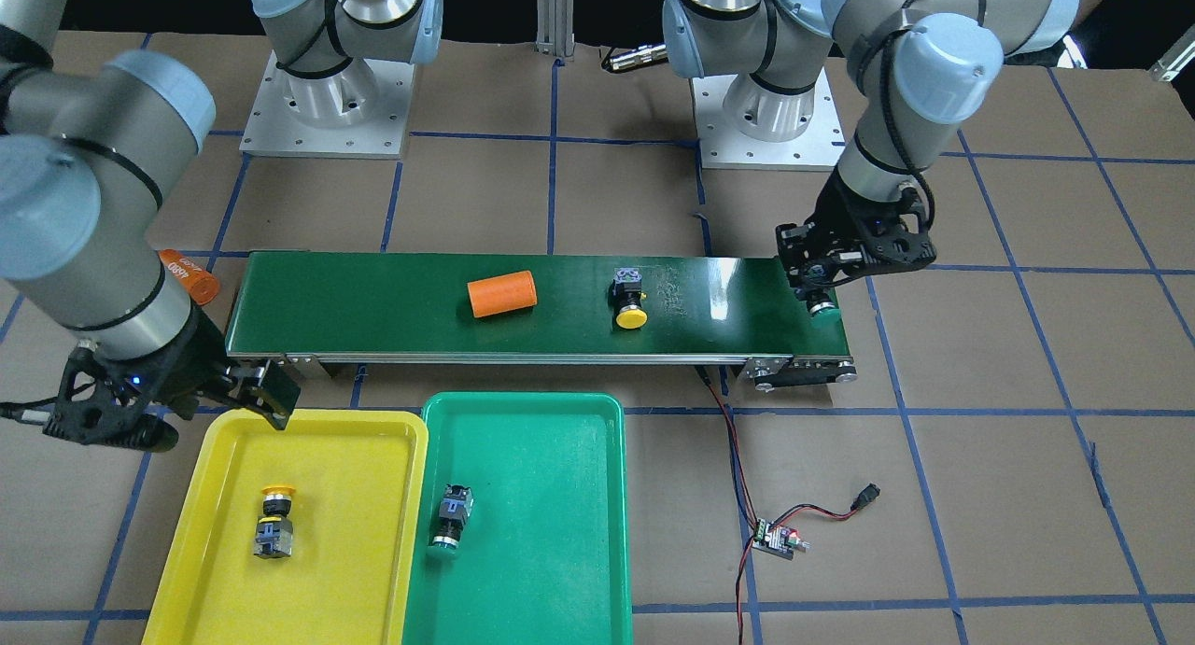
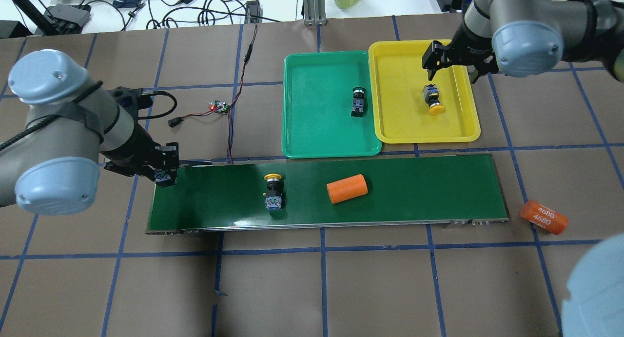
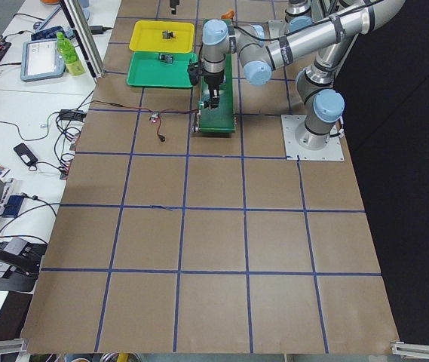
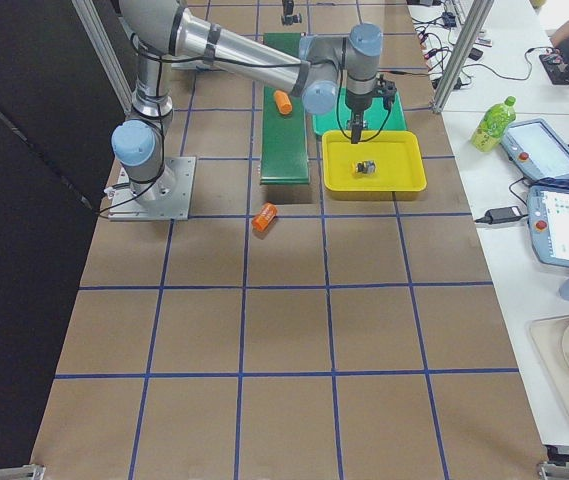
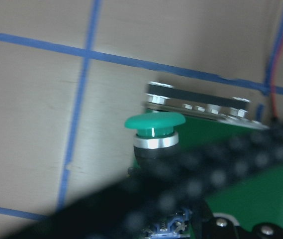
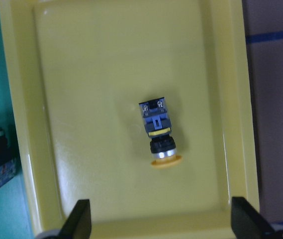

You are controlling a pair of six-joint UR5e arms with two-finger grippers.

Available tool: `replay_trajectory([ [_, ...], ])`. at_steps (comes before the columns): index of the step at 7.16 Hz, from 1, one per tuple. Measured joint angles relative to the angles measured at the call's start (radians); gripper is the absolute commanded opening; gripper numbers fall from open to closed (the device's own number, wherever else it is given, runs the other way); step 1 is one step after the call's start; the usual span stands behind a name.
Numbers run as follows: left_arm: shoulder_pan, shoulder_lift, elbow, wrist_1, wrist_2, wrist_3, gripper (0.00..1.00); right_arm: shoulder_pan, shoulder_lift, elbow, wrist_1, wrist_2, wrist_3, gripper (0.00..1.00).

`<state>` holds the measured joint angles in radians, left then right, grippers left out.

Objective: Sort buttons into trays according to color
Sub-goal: 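Place yellow button in yellow tray while left gripper carries green button to belt, then set green button on belt and lift left gripper away while right gripper rises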

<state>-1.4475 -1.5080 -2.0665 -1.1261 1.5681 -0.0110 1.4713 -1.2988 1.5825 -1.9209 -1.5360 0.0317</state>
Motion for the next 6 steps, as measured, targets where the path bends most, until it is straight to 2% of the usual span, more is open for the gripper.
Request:
replay_trajectory([
  [2, -0.066, -0.03, -0.022, 0.051, -0.011, -0.049, 0.0, 0.025, -0.173, 0.011, 0.196, -0.007, 0.013, 1.0],
  [3, -0.077, -0.05, -0.029, 0.057, -0.015, -0.036, 0.09, 0.047, -0.249, 0.012, 0.273, -0.007, 0.022, 1.0],
  [4, -0.092, -0.069, -0.032, 0.056, -0.016, -0.013, 0.5, 0.061, -0.295, 0.021, 0.328, -0.005, 0.028, 1.0],
  [5, -0.113, -0.087, -0.034, 0.055, -0.014, 0.0, 1.0, 0.067, -0.316, 0.038, 0.362, -0.005, 0.03, 1.0],
  [6, -0.13, -0.1, -0.034, 0.057, -0.008, 0.018, 1.0, 0.069, -0.324, 0.052, 0.374, -0.007, 0.028, 1.0],
])
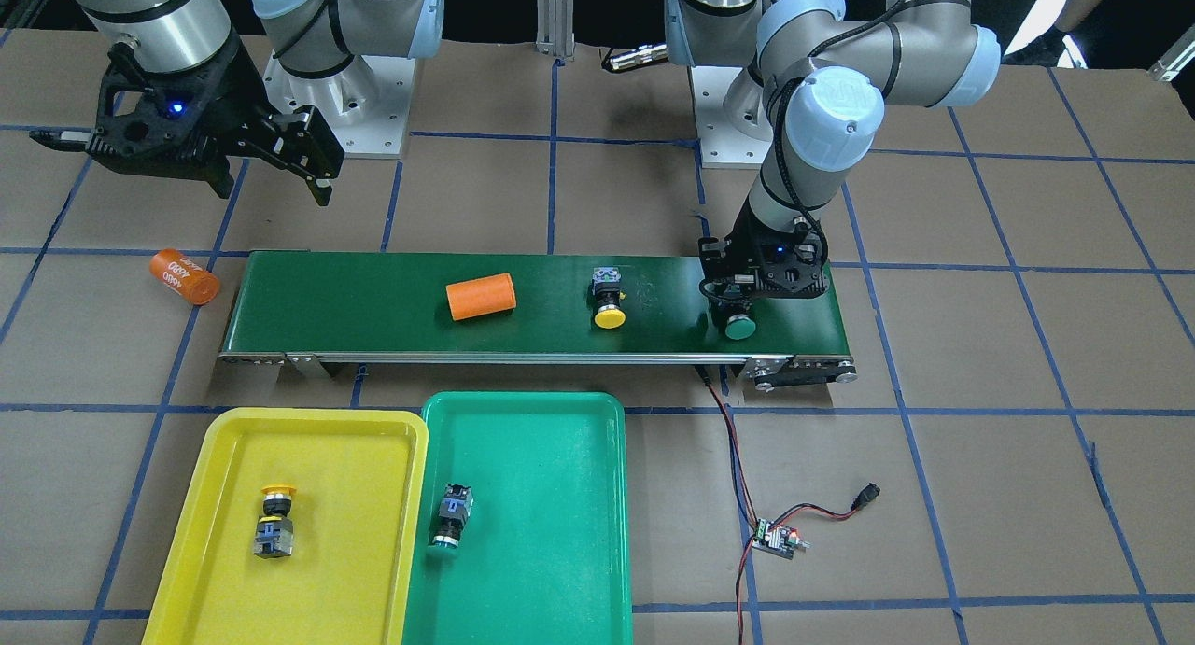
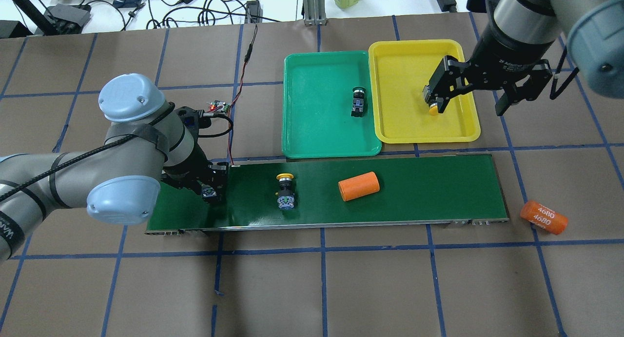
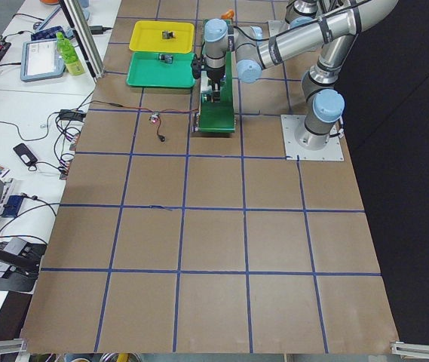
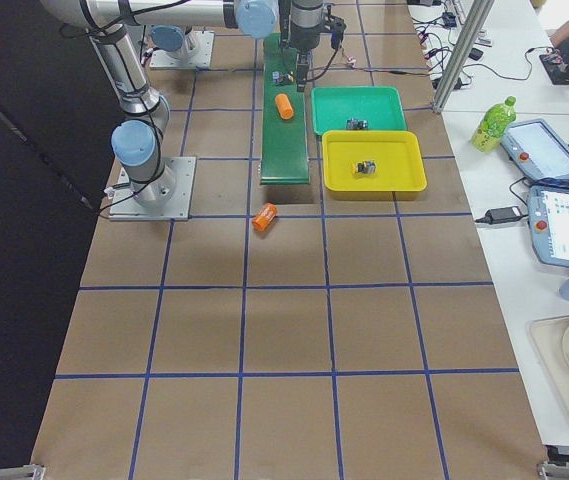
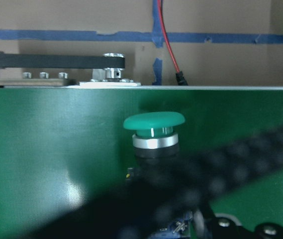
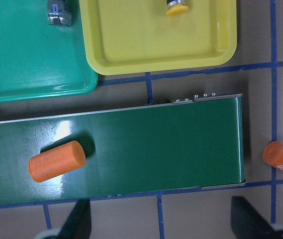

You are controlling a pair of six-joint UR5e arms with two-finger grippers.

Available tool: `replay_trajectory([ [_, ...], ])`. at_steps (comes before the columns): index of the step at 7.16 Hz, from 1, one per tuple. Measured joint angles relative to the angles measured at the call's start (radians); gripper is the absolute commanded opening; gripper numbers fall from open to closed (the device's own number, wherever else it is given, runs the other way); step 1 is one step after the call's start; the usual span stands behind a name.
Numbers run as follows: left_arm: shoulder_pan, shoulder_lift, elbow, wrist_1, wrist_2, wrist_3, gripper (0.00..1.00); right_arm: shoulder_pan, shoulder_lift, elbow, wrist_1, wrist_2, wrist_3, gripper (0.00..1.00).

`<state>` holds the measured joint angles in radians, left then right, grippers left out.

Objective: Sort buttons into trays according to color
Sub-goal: 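Set green button on belt and lift left gripper away while right gripper rises, then lower the right gripper onto the yellow-capped button on the belt and grasp it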

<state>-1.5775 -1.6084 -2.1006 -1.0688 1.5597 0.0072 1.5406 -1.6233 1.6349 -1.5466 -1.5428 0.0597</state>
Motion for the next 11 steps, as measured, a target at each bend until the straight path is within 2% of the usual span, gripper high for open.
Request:
replay_trajectory([
  [2, -0.011, 0.017, 0.027, -0.014, 0.01, 0.042, 1.0, 0.002, -0.004, 0.021, 0.007, -0.002, -0.003, 1.0],
  [3, -0.01, 0.032, 0.086, -0.073, 0.012, 0.048, 1.0, 0.002, -0.005, 0.035, 0.008, -0.003, -0.002, 1.0],
  [4, -0.01, 0.04, 0.182, -0.188, 0.015, 0.048, 1.0, 0.002, -0.007, 0.056, 0.007, -0.003, 0.0, 1.0],
  [6, 0.002, 0.021, 0.436, -0.462, 0.015, 0.042, 1.0, 0.003, -0.012, 0.095, -0.002, 0.006, 0.003, 1.0],
  [7, 0.012, 0.008, 0.522, -0.545, 0.016, 0.041, 1.0, 0.003, -0.011, 0.11, -0.015, 0.012, 0.005, 1.0],
  [9, 0.045, 0.017, 0.564, -0.633, 0.019, 0.046, 1.0, 0.029, -0.01, 0.145, -0.07, 0.03, 0.044, 1.0],
  [11, 0.056, 0.025, 0.506, -0.631, 0.022, 0.053, 1.0, 0.087, -0.007, 0.199, -0.183, 0.033, 0.123, 1.0],
])
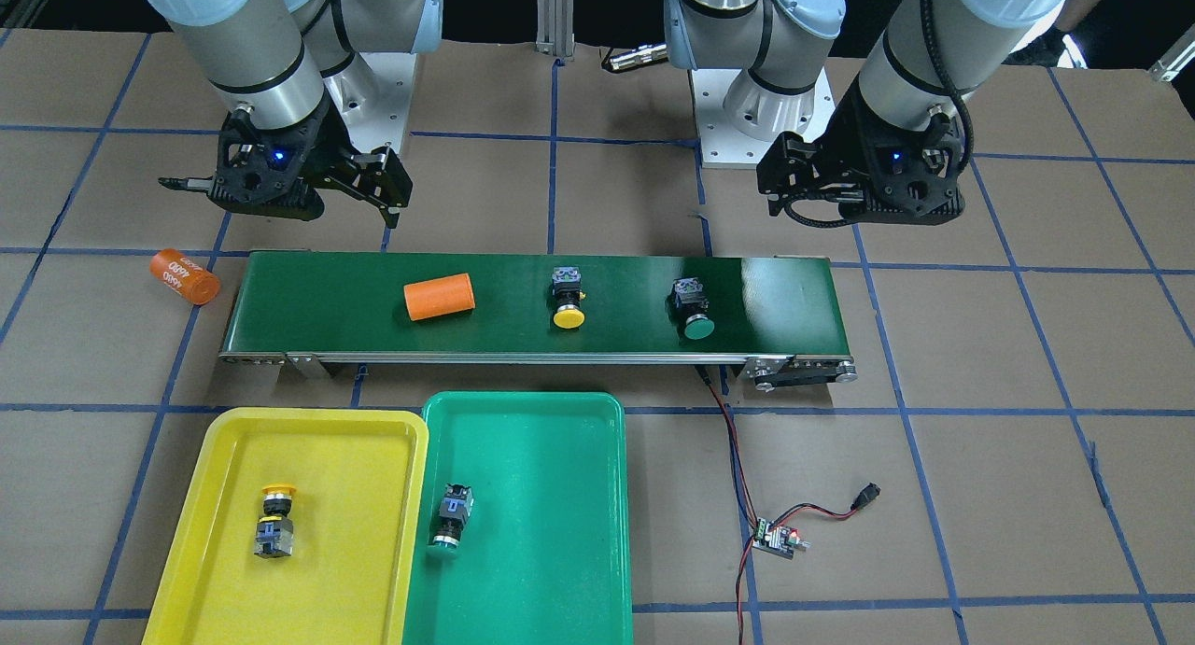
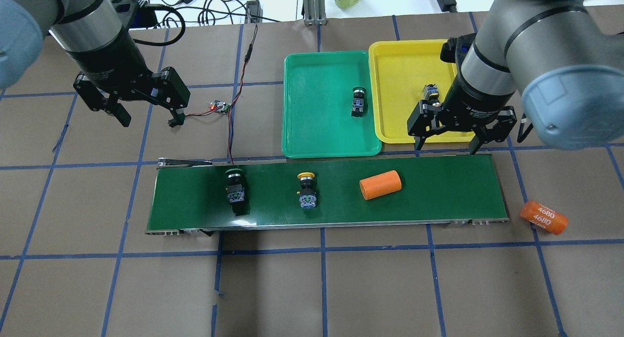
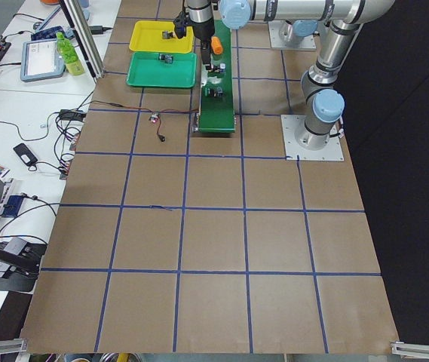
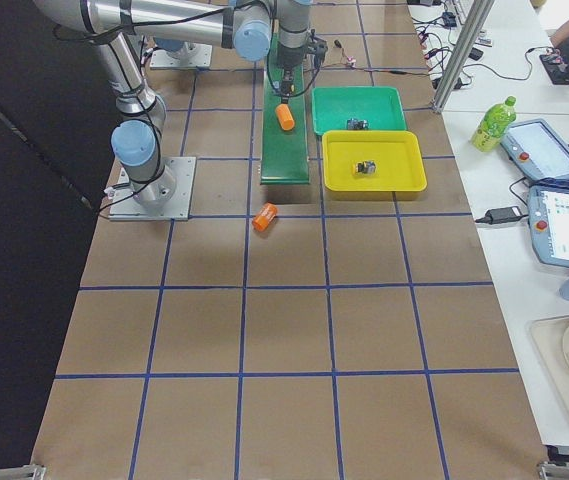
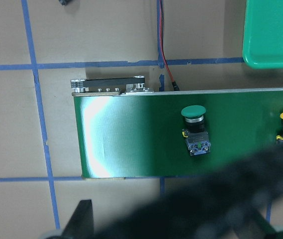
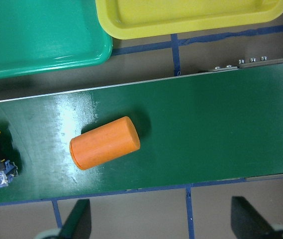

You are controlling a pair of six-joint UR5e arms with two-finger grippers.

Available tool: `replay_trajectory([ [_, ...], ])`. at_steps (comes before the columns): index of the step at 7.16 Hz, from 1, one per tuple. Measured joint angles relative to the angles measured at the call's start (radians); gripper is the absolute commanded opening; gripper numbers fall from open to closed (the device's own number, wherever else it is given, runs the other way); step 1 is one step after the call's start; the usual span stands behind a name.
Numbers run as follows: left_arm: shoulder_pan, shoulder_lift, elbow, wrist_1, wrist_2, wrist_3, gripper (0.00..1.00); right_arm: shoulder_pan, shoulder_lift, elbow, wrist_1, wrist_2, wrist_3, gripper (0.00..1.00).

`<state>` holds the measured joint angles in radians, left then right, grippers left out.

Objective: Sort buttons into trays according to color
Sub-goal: 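Lower the right gripper onto the yellow-capped button on the belt and grasp it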

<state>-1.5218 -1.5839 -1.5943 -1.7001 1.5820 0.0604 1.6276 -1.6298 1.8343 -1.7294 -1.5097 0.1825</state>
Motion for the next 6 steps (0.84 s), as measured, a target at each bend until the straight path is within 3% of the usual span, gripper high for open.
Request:
replay_trajectory([
  [3, -0.008, 0.038, -0.02, 0.029, 0.11, -0.007, 1.0, 0.02, 0.001, 0.031, -0.057, 0.002, 0.039, 1.0],
  [6, -0.009, 0.062, -0.015, 0.113, 0.072, -0.016, 1.0, 0.028, 0.005, 0.033, -0.068, 0.003, 0.069, 1.0],
])
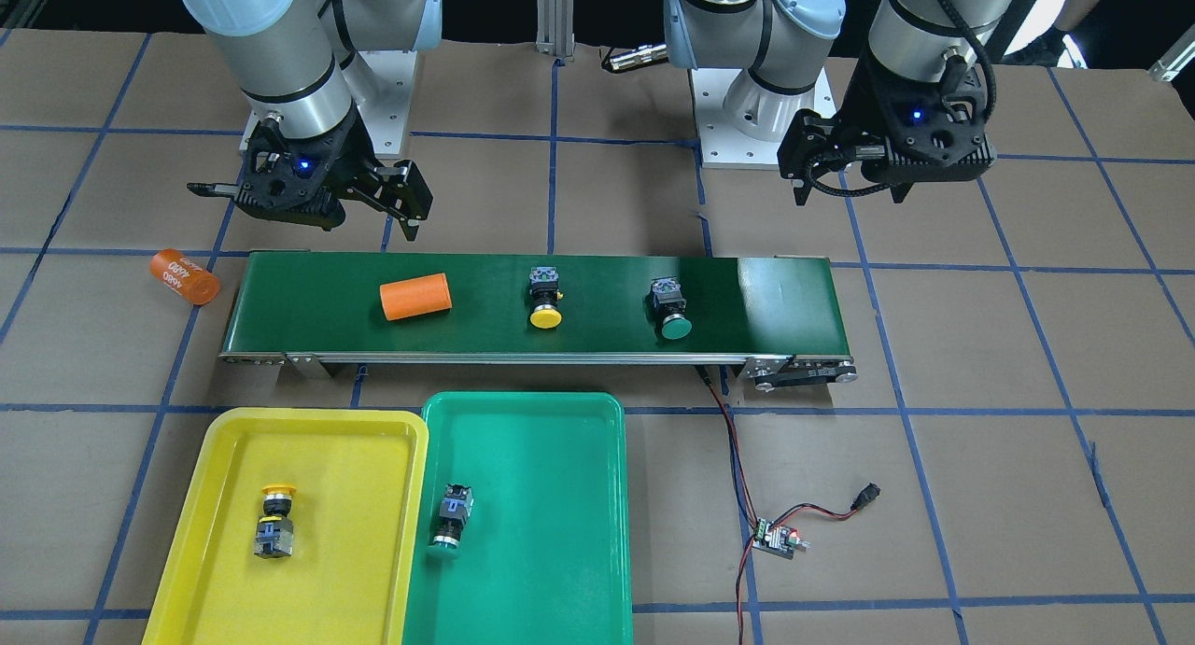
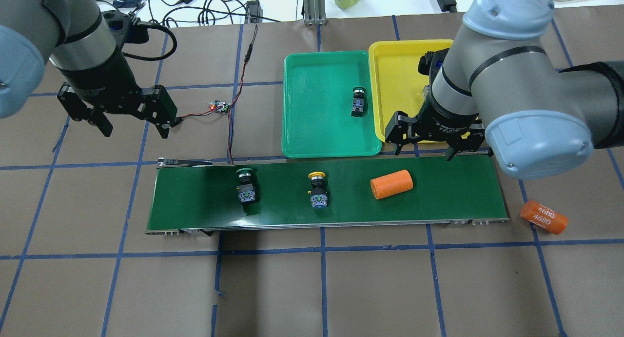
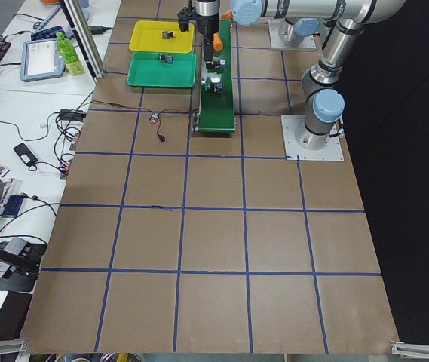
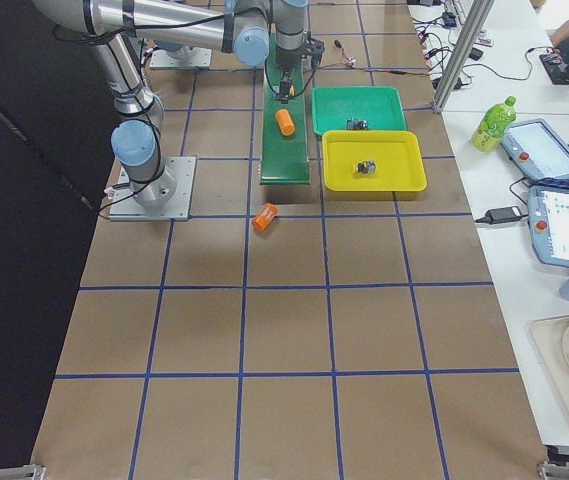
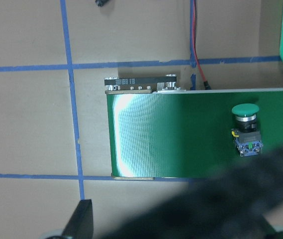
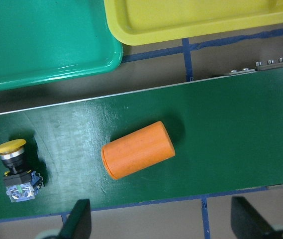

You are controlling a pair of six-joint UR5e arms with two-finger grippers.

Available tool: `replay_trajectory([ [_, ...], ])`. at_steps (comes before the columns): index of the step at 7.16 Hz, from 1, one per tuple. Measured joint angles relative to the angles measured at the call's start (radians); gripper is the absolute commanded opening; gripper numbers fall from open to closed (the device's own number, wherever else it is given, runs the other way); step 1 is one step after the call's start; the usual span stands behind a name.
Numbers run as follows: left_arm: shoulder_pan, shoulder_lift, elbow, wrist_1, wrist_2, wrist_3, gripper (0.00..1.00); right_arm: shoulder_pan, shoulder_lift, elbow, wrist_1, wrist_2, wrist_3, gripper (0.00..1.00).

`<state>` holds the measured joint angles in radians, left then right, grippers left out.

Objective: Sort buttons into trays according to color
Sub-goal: 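Lower the right gripper onto the yellow-capped button on the belt and grasp it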

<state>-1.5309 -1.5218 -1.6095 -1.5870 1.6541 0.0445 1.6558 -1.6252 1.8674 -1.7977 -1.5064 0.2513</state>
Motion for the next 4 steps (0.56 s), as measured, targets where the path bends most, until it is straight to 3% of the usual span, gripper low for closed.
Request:
replay_trajectory([
  [2, 0.0, 0.002, -0.001, 0.077, -0.052, -0.003, 1.0, 0.045, 0.028, 0.0, -0.03, -0.001, 0.041, 1.0],
  [4, 0.001, -0.002, 0.016, 0.071, -0.068, -0.031, 1.0, 0.149, 0.119, 0.0, -0.142, -0.005, 0.125, 1.0],
])
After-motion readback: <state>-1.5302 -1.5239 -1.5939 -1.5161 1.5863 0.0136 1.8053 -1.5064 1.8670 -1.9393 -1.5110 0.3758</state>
